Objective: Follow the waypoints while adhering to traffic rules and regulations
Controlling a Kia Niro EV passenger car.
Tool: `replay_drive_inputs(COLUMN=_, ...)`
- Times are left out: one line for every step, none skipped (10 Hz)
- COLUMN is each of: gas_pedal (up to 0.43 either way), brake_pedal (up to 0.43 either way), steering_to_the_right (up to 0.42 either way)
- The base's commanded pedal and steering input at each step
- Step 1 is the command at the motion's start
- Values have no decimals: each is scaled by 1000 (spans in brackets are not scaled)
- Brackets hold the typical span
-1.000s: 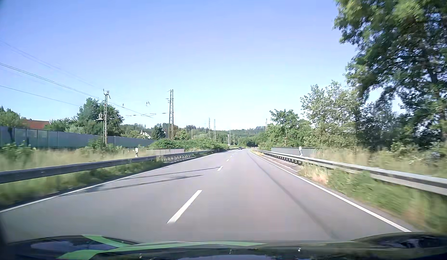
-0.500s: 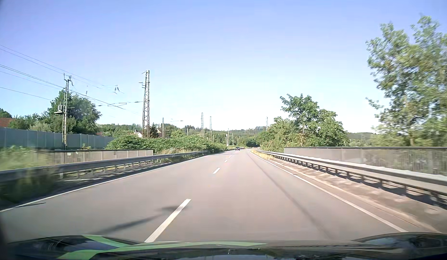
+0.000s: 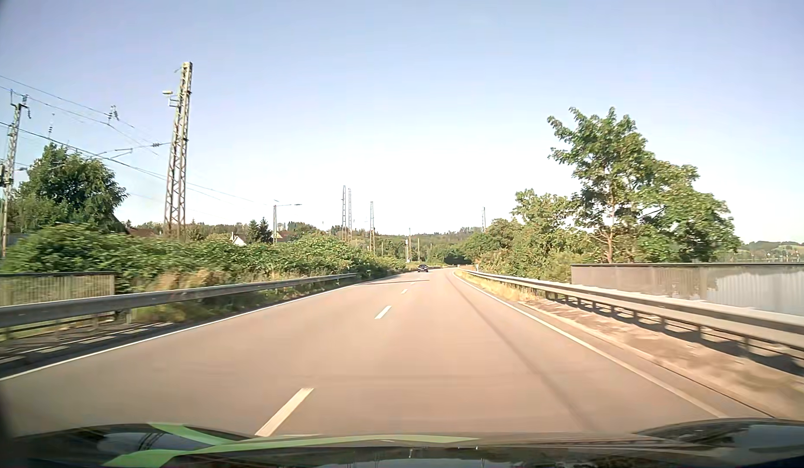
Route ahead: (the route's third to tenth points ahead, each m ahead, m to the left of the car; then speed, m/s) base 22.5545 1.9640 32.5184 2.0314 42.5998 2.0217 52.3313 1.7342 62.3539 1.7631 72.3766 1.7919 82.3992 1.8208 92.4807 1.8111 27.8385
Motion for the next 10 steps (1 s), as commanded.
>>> replay_drive_inputs(gas_pedal=248, brake_pedal=0, steering_to_the_right=2)
replay_drive_inputs(gas_pedal=248, brake_pedal=0, steering_to_the_right=1)
replay_drive_inputs(gas_pedal=248, brake_pedal=0, steering_to_the_right=0)
replay_drive_inputs(gas_pedal=268, brake_pedal=0, steering_to_the_right=0)
replay_drive_inputs(gas_pedal=280, brake_pedal=0, steering_to_the_right=0)
replay_drive_inputs(gas_pedal=280, brake_pedal=0, steering_to_the_right=-1)
replay_drive_inputs(gas_pedal=287, brake_pedal=0, steering_to_the_right=0)
replay_drive_inputs(gas_pedal=287, brake_pedal=0, steering_to_the_right=0)
replay_drive_inputs(gas_pedal=287, brake_pedal=0, steering_to_the_right=0)
replay_drive_inputs(gas_pedal=299, brake_pedal=0, steering_to_the_right=0)
